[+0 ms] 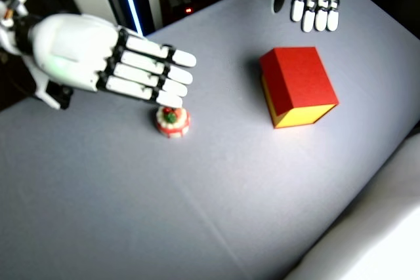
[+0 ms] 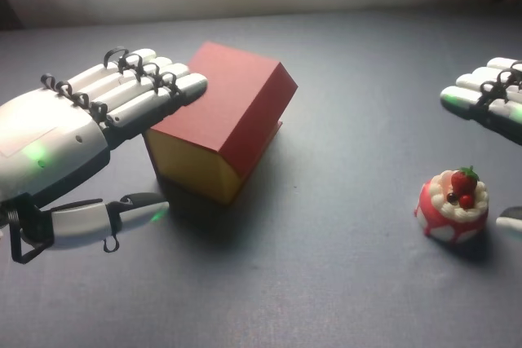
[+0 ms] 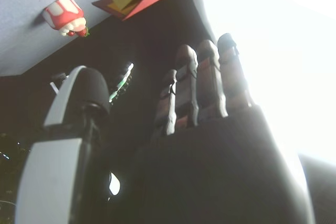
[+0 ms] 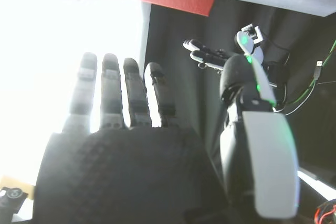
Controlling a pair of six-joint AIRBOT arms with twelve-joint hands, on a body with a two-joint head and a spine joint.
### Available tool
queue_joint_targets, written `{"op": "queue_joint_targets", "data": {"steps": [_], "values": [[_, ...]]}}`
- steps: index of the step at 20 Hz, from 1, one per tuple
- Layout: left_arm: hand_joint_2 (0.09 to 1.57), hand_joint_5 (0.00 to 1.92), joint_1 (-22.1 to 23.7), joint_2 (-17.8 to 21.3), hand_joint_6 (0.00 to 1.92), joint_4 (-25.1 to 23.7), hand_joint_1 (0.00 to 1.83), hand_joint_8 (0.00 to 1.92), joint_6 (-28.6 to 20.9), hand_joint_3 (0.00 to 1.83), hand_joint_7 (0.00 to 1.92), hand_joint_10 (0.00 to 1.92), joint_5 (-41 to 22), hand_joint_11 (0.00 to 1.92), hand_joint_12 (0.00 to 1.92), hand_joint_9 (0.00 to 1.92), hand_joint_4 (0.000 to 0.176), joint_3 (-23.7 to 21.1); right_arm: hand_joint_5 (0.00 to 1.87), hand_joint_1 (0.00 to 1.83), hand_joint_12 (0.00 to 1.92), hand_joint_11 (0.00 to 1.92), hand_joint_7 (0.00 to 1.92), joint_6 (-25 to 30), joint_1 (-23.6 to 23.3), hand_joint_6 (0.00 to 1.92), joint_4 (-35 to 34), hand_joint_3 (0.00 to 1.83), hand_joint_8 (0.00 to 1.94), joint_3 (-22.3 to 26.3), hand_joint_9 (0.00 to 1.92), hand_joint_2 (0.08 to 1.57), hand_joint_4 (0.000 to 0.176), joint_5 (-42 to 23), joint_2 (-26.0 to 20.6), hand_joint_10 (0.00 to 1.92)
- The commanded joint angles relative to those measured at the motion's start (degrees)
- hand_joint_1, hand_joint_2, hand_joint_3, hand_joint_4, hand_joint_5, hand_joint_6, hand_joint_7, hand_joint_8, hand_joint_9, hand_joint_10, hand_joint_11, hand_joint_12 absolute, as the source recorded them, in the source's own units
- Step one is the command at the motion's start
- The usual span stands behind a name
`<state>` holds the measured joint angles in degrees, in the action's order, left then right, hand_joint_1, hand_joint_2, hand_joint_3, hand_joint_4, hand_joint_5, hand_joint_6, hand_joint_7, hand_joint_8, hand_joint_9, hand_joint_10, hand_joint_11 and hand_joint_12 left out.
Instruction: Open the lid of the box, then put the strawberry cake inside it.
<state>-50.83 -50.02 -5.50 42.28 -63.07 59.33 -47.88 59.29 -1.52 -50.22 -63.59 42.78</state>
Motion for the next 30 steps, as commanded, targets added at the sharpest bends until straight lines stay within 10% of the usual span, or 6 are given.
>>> {"op": "queue_joint_targets", "data": {"steps": [1,7,11,14,30], "values": [[1.24,0.0,0.6,0.1,0.0,0.8,0.62,0.0,-0.1,0.03,0.0,0.0,-7.3,0.0,0.0,0.0,0.023,0.0,0.0,0.63,0.0,0.0,0.0,0.0,-0.6,0.0,-0.9,0.02,0.0,0.0,0.0,1.22,0.0,-7.6,0.0,0.0],[1.22,0.0,1.9,-1.7,0.0,0.8,0.62,0.0,-0.1,0.0,0.0,0.0,-5.1,0.0,0.0,0.0,0.017,1.1,0.0,0.69,0.0,0.0,0.0,-0.2,-0.2,0.0,-1.8,0.01,0.0,0.0,0.0,1.2,0.0,-7.7,0.2,0.0],[1.15,0.0,5.4,-6.0,0.0,2.0,0.78,0.0,0.3,0.0,0.0,0.0,-1.0,0.0,0.0,0.0,0.132,4.0,0.0,0.64,0.0,0.0,0.0,-0.2,0.4,0.0,-2.9,0.01,0.0,0.0,0.0,1.22,0.0,-8.5,0.6,0.0],[1.14,0.0,7.2,-8.4,0.0,3.7,0.86,0.0,1.4,0.0,0.0,0.0,0.9,0.0,0.0,0.0,0.173,5.7,0.0,0.63,0.0,0.0,0.0,-0.2,0.6,0.0,-3.4,0.01,0.0,-0.1,0.0,1.22,0.0,-8.6,0.8,0.0],[1.11,0.0,12.2,-15.6,0.0,8.9,1.03,0.0,3.1,0.0,0.0,0.0,3.9,0.0,0.0,0.0,0.167,11.1,0.0,0.62,0.0,0.0,0.0,0.1,1.7,0.0,-4.6,0.0,0.0,-0.6,0.0,1.21,0.0,-8.6,1.8,0.0]]}}
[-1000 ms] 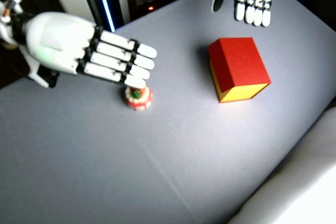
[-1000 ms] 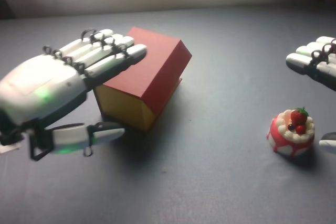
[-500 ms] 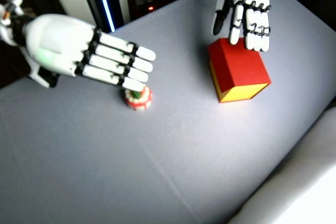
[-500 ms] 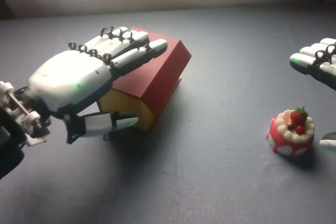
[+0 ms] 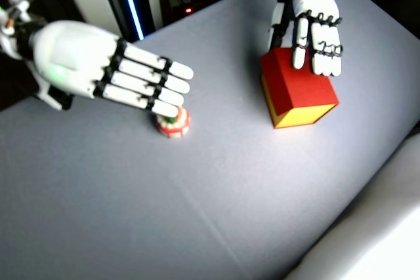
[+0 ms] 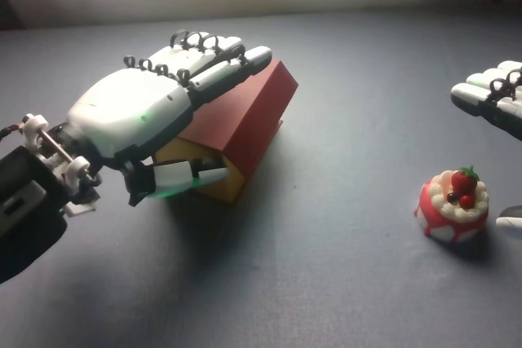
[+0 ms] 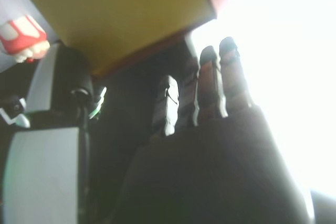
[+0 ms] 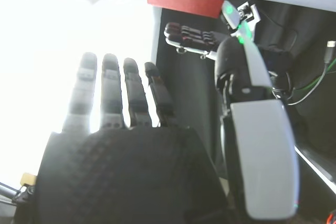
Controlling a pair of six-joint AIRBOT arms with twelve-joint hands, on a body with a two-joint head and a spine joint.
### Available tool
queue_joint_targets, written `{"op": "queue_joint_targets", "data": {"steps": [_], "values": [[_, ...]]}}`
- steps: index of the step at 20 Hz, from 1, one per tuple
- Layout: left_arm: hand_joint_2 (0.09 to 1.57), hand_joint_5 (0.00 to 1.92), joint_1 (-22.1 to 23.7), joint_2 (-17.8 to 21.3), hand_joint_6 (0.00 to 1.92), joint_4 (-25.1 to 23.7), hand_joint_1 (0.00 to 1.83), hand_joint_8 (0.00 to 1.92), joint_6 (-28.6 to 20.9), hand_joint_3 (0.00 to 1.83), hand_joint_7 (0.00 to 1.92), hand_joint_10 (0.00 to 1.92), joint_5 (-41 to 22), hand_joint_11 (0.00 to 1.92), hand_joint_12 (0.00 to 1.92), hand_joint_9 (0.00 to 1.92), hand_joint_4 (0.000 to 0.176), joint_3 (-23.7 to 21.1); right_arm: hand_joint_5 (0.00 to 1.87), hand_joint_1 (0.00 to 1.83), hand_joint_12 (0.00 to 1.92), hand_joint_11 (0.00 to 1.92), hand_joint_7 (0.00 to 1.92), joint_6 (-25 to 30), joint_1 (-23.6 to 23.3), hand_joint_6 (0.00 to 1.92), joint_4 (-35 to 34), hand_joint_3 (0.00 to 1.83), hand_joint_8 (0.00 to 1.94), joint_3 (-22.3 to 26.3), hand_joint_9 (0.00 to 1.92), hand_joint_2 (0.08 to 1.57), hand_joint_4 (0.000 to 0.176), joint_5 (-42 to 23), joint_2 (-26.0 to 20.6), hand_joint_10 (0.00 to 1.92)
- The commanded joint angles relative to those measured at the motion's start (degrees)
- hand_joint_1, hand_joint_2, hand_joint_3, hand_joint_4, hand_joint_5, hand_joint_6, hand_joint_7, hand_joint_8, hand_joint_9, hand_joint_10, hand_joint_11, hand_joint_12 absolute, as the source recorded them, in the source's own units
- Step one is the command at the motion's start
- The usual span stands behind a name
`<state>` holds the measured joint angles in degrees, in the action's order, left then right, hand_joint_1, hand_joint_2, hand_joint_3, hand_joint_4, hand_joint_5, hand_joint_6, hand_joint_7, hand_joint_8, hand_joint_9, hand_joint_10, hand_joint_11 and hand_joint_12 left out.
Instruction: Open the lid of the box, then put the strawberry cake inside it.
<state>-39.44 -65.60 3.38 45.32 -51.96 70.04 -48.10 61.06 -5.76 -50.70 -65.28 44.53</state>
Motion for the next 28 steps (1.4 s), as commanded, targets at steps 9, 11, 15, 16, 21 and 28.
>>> {"op": "queue_joint_targets", "data": {"steps": [9,11,15,16,21,28], "values": [[1.17,0.0,1.3,-0.5,0.0,2.9,0.87,0.0,-0.4,0.01,0.0,0.0,-11.5,0.0,0.0,0.0,0.142,0.6,0.0,0.55,0.0,0.0,0.0,0.5,0.2,0.0,-0.6,0.01,0.0,-0.2,0.0,1.23,0.0,-7.0,0.3,0.0],[1.2,0.0,1.3,-0.3,0.0,3.1,0.76,0.0,-1.1,0.02,0.0,0.0,-13.0,0.0,0.0,0.0,0.172,0.7,0.0,0.61,0.0,0.0,0.0,0.5,0.4,0.0,-0.8,0.0,0.0,-0.2,0.0,1.22,0.0,-7.0,0.3,0.0],[1.26,0.0,1.1,0.1,0.0,4.8,0.62,0.0,-1.3,0.03,0.0,0.0,-16.1,0.0,0.0,0.0,0.175,0.6,0.0,0.64,0.0,0.0,0.0,0.7,0.8,0.0,-1.1,0.0,0.0,-0.2,0.0,1.23,0.0,-7.3,0.4,0.0],[1.27,0.0,1.0,0.2,0.0,5.4,0.55,0.0,-1.3,0.03,0.0,0.0,-17.1,0.0,0.0,0.0,0.176,0.6,0.0,0.62,0.0,0.0,0.0,0.7,0.9,0.0,-1.2,0.0,0.0,-0.2,0.0,1.23,0.0,-7.4,0.4,0.0],[1.3,0.0,0.2,1.3,0.0,9.1,0.5,0.0,-1.2,0.0,0.0,0.0,-20.6,0.0,0.55,0.0,0.12,0.7,0.0,0.6,0.0,0.0,0.0,0.7,1.1,0.0,-1.6,0.01,0.0,-0.2,0.0,1.24,0.0,-7.6,0.5,0.0],[1.38,0.0,-1.7,2.1,0.0,16.4,0.25,0.0,-2.1,0.02,0.0,0.0,-26.9,0.0,0.0,0.0,0.164,1.1,0.0,0.64,0.0,0.0,0.0,0.7,1.7,0.0,-2.3,0.0,0.0,-0.3,0.0,1.24,0.0,-8.0,0.8,0.0]]}}
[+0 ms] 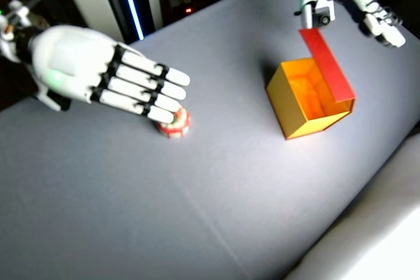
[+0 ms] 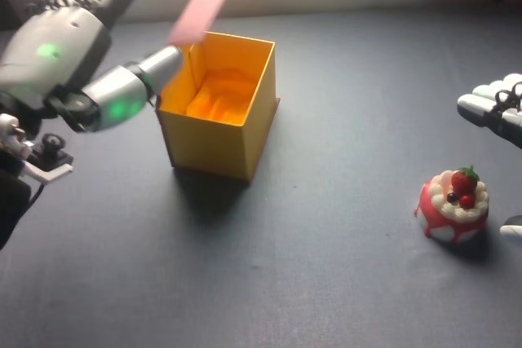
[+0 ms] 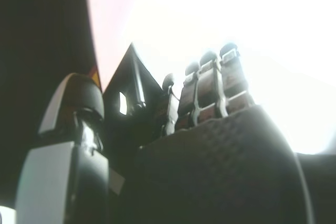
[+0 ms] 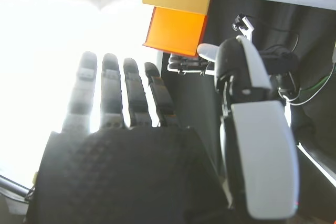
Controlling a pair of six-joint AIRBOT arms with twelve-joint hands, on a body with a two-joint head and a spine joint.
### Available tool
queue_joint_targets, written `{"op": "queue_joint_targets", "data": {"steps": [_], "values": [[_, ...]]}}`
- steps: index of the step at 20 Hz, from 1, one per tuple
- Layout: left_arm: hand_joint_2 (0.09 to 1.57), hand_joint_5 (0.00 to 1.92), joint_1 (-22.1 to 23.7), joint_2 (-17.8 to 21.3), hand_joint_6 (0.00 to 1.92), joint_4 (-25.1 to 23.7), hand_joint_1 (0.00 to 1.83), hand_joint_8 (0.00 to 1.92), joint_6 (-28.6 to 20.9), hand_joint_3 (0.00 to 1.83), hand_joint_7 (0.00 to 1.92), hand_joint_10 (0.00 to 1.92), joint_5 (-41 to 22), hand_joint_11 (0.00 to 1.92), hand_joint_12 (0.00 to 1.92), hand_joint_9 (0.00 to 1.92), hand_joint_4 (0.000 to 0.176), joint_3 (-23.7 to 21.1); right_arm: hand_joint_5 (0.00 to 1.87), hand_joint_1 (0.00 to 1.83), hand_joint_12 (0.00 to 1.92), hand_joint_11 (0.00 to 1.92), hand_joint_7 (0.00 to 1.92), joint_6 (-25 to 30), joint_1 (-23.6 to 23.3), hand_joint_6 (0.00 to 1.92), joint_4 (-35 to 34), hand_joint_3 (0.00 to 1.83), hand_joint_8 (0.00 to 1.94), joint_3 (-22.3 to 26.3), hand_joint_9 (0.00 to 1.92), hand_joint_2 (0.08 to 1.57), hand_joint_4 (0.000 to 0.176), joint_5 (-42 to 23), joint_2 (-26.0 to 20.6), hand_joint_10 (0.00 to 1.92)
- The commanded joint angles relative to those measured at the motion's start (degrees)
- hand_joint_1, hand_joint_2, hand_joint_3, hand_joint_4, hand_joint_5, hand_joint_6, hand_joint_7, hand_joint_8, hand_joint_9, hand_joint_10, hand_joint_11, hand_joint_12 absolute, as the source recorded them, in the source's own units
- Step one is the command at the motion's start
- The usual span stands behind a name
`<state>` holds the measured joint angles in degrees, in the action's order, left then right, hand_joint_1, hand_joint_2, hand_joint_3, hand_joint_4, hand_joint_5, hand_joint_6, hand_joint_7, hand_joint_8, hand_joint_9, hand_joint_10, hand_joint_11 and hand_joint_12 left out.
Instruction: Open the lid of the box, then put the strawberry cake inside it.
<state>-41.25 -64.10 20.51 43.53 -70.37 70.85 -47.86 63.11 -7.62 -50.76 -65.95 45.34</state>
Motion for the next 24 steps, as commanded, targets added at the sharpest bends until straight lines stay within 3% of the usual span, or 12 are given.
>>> {"op": "queue_joint_targets", "data": {"steps": [1,6,10,12,15,16,19,20,21,22,23,24], "values": [[1.38,0.0,0.1,0.6,0.0,0.3,0.23,0.0,-0.8,0.02,0.0,0.0,-9.0,0.0,0.0,0.0,0.174,0.7,0.0,0.64,0.0,0.0,0.0,0.5,-0.3,0.0,-0.5,0.0,0.0,-0.2,0.0,1.24,0.0,-7.4,0.0,0.0],[1.43,0.0,0.0,1.2,0.0,6.9,0.24,0.0,-1.5,0.02,0.0,0.0,-8.1,0.0,0.0,0.0,0.176,2.9,0.0,0.59,0.0,0.0,0.0,0.8,-0.1,0.0,-0.6,0.0,0.0,-0.5,0.0,1.24,0.0,-7.5,0.4,0.0],[1.43,0.0,-2.7,2.4,0.0,11.7,0.28,0.0,-1.6,0.0,0.0,0.0,-7.0,0.0,0.0,0.0,0.175,3.5,0.0,0.56,0.0,0.0,0.0,0.9,-0.1,0.0,-0.6,0.01,0.0,-0.5,0.0,1.25,0.0,-7.5,0.4,0.0],[1.44,0.0,-4.5,3.0,0.0,12.7,0.44,0.0,-1.8,0.0,0.0,0.0,-7.7,0.0,0.0,0.0,0.167,3.0,0.0,0.61,0.0,0.0,0.0,1.0,-0.1,0.0,-0.6,0.0,0.0,-0.5,0.0,1.25,0.0,-7.5,0.4,0.0],[1.43,0.0,-5.9,3.9,0.0,12.5,0.5,0.0,-1.8,0.0,0.0,0.0,-8.1,0.0,0.0,0.0,0.176,2.3,0.0,0.66,0.0,0.0,0.0,1.1,-0.1,0.0,-0.6,0.0,0.0,-0.5,0.0,1.22,0.0,-7.5,0.4,0.0],[1.43,0.0,-6.2,4.4,0.0,10.8,0.55,0.0,-1.8,0.0,0.0,0.0,-8.4,0.0,0.0,0.0,0.164,1.7,0.0,0.67,0.0,0.0,0.0,1.2,-0.1,0.0,-0.6,0.0,0.0,-0.5,0.0,1.22,0.0,-7.5,0.4,0.0],[1.4,0.0,-7.0,6.4,0.0,4.4,0.65,0.0,-1.3,0.0,0.0,0.0,-7.8,0.0,0.0,0.0,0.176,-0.4,0.0,0.67,0.0,0.0,0.0,1.5,-0.3,0.0,-0.6,0.0,0.0,-1.2,0.0,1.2,0.0,-6.3,0.8,0.0],[1.4,0.0,-7.3,7.5,0.0,1.3,0.68,0.0,-0.7,0.0,0.0,0.0,-7.5,0.0,0.0,0.0,0.171,-1.6,0.0,0.66,0.0,0.0,0.0,1.9,-0.6,0.0,-0.6,0.0,0.0,-1.8,0.0,1.2,0.0,-5.3,1.2,0.0],[1.41,0.0,-7.4,8.2,0.0,-0.5,0.76,0.0,-0.4,0.0,0.0,0.0,-7.0,0.0,0.0,0.0,0.145,-2.3,0.0,0.68,0.0,0.0,0.0,2.0,-0.8,0.0,-0.8,0.0,0.0,-2.1,0.0,1.19,0.0,-4.6,1.4,0.0],[1.36,0.02,-7.4,9.1,0.01,-2.8,0.86,0.0,0.0,0.03,0.0,0.08,-6.5,0.0,0.37,0.02,0.121,-3.3,0.0,0.67,0.0,0.0,0.0,2.0,-1.1,0.0,-0.9,0.0,0.0,-2.4,0.0,1.19,0.0,-3.7,1.6,0.0],[1.39,0.02,-7.7,10.2,0.02,-5.0,0.86,0.0,0.6,0.02,0.0,0.02,-5.9,0.0,0.14,0.0,0.101,-4.5,0.0,0.69,0.0,0.0,0.0,2.0,-1.7,0.0,-1.1,0.0,0.0,-2.9,0.0,1.18,0.0,-2.4,2.0,0.0],[1.4,0.05,-8.3,11.5,0.04,-7.6,0.82,0.0,1.3,0.01,0.0,0.0,-5.2,0.0,0.03,0.0,0.094,-5.9,0.0,0.73,0.0,0.0,0.0,2.0,-2.5,0.0,-1.3,0.0,0.0,-3.6,0.0,1.17,0.0,-0.9,2.7,0.0]]}}
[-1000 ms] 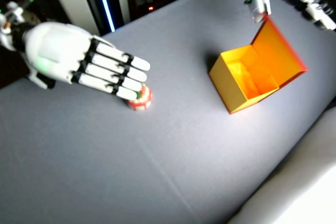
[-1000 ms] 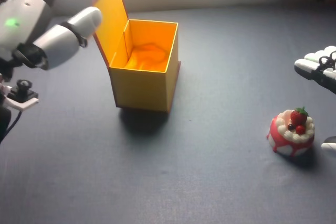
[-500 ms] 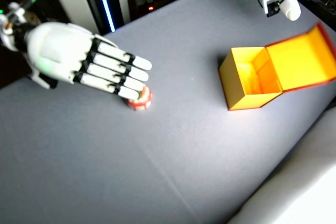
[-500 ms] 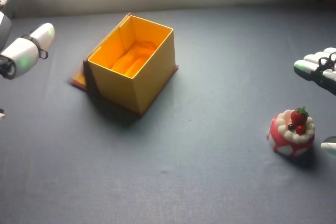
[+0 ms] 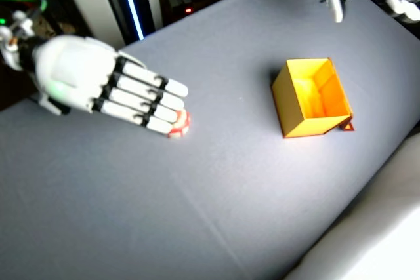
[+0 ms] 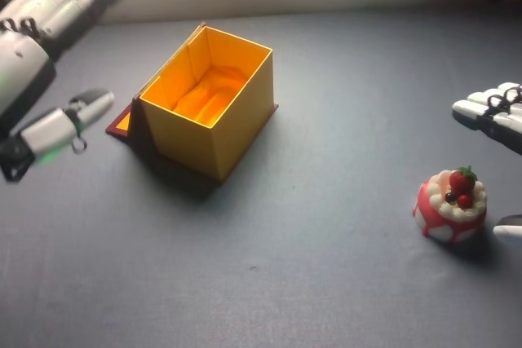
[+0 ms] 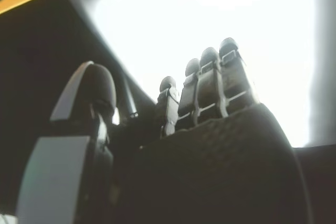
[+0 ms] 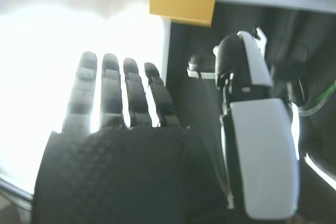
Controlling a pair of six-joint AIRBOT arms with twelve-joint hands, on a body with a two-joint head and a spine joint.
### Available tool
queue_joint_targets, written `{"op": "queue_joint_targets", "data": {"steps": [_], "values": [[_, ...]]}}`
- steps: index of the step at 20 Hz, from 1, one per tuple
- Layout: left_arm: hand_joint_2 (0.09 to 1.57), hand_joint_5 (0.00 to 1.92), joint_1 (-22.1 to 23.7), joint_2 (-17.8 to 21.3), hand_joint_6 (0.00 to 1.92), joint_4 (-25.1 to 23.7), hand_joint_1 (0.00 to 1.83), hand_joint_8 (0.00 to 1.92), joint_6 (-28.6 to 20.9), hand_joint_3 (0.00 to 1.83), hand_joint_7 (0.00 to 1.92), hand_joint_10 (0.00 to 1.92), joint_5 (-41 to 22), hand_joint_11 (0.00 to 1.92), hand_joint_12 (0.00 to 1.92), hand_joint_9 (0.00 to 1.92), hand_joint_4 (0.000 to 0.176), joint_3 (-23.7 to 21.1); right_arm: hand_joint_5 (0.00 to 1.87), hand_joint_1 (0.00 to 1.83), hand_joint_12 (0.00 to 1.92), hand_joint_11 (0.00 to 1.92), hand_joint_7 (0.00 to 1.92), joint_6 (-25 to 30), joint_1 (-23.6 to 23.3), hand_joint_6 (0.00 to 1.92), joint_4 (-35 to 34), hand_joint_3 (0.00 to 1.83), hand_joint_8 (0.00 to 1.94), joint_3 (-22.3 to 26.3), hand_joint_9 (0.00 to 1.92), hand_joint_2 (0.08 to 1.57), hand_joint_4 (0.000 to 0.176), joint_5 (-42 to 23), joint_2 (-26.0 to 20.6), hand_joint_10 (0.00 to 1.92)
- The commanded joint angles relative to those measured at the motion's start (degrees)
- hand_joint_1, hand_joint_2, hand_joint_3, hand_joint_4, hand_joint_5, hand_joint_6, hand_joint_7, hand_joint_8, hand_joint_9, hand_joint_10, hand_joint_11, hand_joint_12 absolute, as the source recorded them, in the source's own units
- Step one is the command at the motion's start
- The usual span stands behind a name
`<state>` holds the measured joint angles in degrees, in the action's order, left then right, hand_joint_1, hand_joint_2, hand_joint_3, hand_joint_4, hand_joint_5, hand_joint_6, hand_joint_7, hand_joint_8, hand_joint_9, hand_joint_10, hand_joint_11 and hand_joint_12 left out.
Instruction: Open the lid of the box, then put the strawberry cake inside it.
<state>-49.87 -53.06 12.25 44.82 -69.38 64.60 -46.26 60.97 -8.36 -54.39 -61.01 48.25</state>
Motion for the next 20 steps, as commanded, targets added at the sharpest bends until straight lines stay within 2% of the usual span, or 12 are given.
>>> {"op": "queue_joint_targets", "data": {"steps": [1,3,4,5,6,10,11,12,13,15,18,20], "values": [[1.4,0.07,-0.5,1.4,0.05,-0.7,0.79,0.0,0.3,0.01,0.0,0.0,-5.8,0.0,0.0,0.0,0.067,-0.5,0.0,0.77,0.0,0.0,0.0,0.4,-1.2,0.0,-0.5,0.0,0.0,-0.6,0.0,1.16,0.0,-4.3,0.4,0.0],[1.41,0.11,-1.7,3.5,0.03,-4.4,0.81,0.0,0.3,0.0,0.0,0.0,-4.7,0.01,0.29,0.0,0.065,-2.4,0.0,0.83,0.01,0.02,0.0,0.4,-3.3,0.0,-0.5,0.0,0.0,-2.3,0.01,1.16,0.0,-0.5,2.1,0.0],[1.39,0.14,-1.8,4.3,0.03,-6.5,0.81,0.0,0.3,0.0,0.0,0.0,-3.6,0.0,0.52,0.0,0.053,-3.2,0.01,0.82,0.29,0.0,0.0,0.4,-4.0,0.02,-0.5,0.04,0.0,-3.0,0.03,1.13,0.0,0.7,2.8,0.01],[1.39,0.13,-1.8,4.7,0.01,-7.9,0.78,0.0,0.3,0.0,0.0,0.0,-2.9,0.0,0.51,0.0,0.061,-3.8,0.02,0.8,0.59,0.0,0.01,0.4,-4.4,0.01,-0.6,0.02,0.0,-3.5,0.06,1.13,0.0,1.8,3.3,0.02],[1.39,0.13,-1.8,5.2,0.01,-10.1,0.67,0.0,0.3,0.0,0.0,0.0,-1.8,0.0,0.4,0.0,0.034,-4.4,0.04,0.81,0.72,0.0,0.04,0.4,-4.8,0.01,-0.9,0.01,0.0,-4.3,0.08,1.12,0.0,3.1,4.1,0.02],[1.4,0.16,-1.8,5.5,0.01,-14.5,0.55,0.0,-1.9,0.0,0.0,0.0,-0.1,0.0,0.02,0.0,0.013,-5.1,0.17,0.93,1.38,0.0,0.27,0.4,-7.2,0.03,-1.0,0.0,0.04,-7.2,0.3,1.12,0.0,8.6,6.9,0.12],[1.38,0.18,-1.8,5.5,0.02,-15.0,0.57,0.0,-2.2,0.0,0.0,0.0,0.1,0.01,0.01,0.0,0.012,-5.1,0.44,1.07,1.61,0.15,0.68,0.5,-7.7,0.07,-1.0,0.0,0.17,-7.7,0.48,1.15,0.0,9.4,7.4,0.69],[1.38,0.18,-1.8,5.4,0.02,-15.2,0.57,0.0,-2.2,0.0,0.0,0.0,0.1,0.01,0.01,0.0,0.012,-5.2,0.44,1.07,1.61,0.15,0.68,0.5,-8.1,0.07,-1.0,0.0,0.17,-8.2,0.48,1.15,0.0,10.1,7.8,0.69],[1.39,0.14,-1.8,5.4,0.0,-15.5,0.56,0.0,-2.4,0.0,0.0,0.0,0.2,0.02,0.01,0.01,0.033,-5.3,0.67,1.21,1.69,0.68,0.91,0.7,-8.5,0.93,-1.0,0.0,1.02,-8.7,0.87,1.18,0.0,10.7,8.0,1.13],[1.38,0.11,-2.1,5.6,0.0,-15.7,0.59,0.0,-2.7,0.0,0.0,0.01,0.3,0.03,0.02,0.02,0.04,-5.4,0.68,1.21,1.89,1.12,0.79,1.4,-9.0,1.15,-1.0,0.01,1.59,-9.3,1.11,1.25,0.0,10.8,8.1,1.72],[1.39,0.08,-3.7,6.1,0.0,-15.3,0.56,0.0,-2.7,0.0,0.0,0.0,-0.4,0.0,0.04,0.0,0.029,-5.8,0.73,1.1,1.92,1.37,0.97,2.2,-9.7,1.36,-0.5,0.0,1.92,-9.7,1.25,1.25,0.0,10.5,8.1,1.92],[1.39,0.11,-4.8,6.4,0.01,-15.0,0.59,0.0,-2.7,0.0,0.0,0.0,-1.0,0.0,0.1,0.01,0.021,-6.3,0.64,1.17,1.92,1.13,0.69,3.2,-10.9,1.46,1.2,0.01,1.57,-9.7,1.02,1.29,0.0,9.7,7.7,1.92]]}}
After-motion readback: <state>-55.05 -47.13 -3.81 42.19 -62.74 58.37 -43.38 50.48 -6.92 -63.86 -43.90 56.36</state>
